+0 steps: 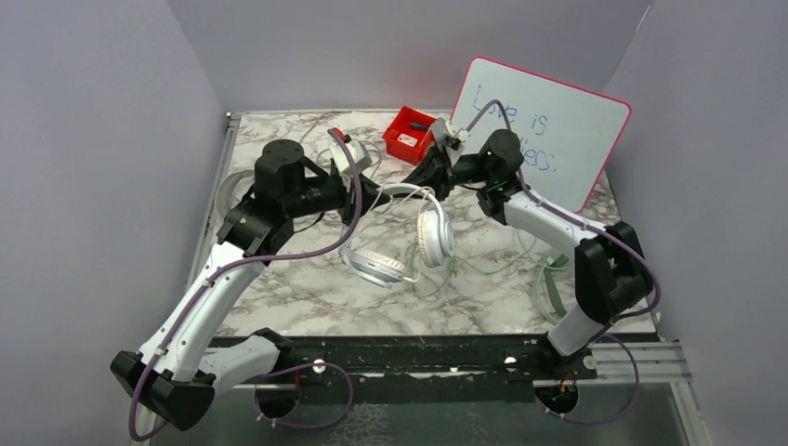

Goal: Wrap the headphones
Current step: Wrap the headphones cable around the headphones.

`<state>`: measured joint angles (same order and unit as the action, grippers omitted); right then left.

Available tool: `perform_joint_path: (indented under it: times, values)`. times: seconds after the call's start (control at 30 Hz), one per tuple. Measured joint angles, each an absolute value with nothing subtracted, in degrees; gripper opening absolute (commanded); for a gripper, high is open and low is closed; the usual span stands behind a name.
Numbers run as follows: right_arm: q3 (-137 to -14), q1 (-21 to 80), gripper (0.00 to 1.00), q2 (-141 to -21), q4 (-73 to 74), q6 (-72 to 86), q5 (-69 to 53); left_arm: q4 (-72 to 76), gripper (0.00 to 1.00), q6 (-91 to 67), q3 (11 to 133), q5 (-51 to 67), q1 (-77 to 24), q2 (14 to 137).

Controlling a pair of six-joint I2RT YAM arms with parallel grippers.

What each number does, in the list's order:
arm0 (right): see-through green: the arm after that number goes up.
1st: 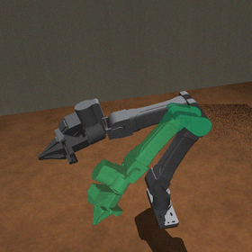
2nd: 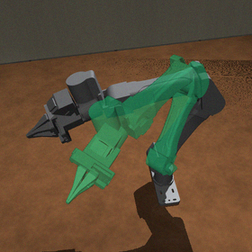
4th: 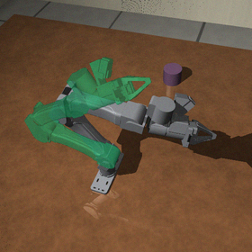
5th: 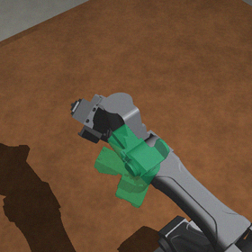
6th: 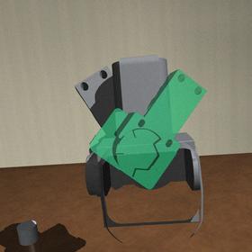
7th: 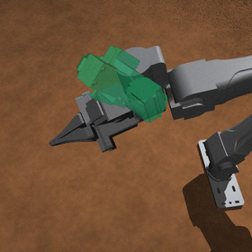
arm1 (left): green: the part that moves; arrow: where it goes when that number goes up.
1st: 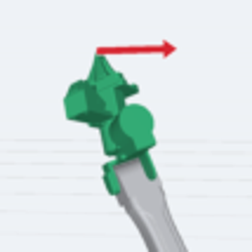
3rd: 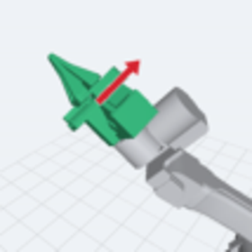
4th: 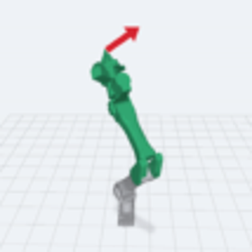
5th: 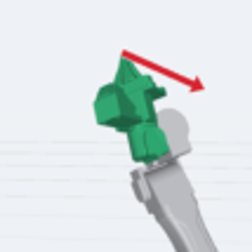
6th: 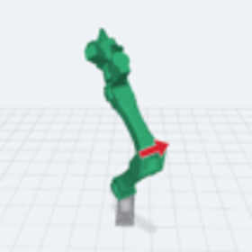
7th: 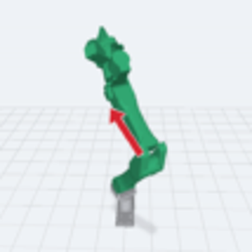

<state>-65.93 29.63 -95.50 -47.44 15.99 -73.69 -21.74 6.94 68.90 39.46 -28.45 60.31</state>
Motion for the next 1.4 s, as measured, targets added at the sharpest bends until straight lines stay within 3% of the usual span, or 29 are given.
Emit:
perform_joint_path:
  times: [0.57, 1.4]
  values:
    - [-59.0, 24.2, 0.0, -71.9, -26.1, 5.3, -49.0, -22.8, 0.0, 7.2, 68.9, 39.4, -28.4, 60.3]
    - [-59.8, 23.6, 0.0, -58.6, -3.5, 2.4, -39.6, -22.4, 0.0, 7.1, 69.0, 39.2, -28.4, 61.3]
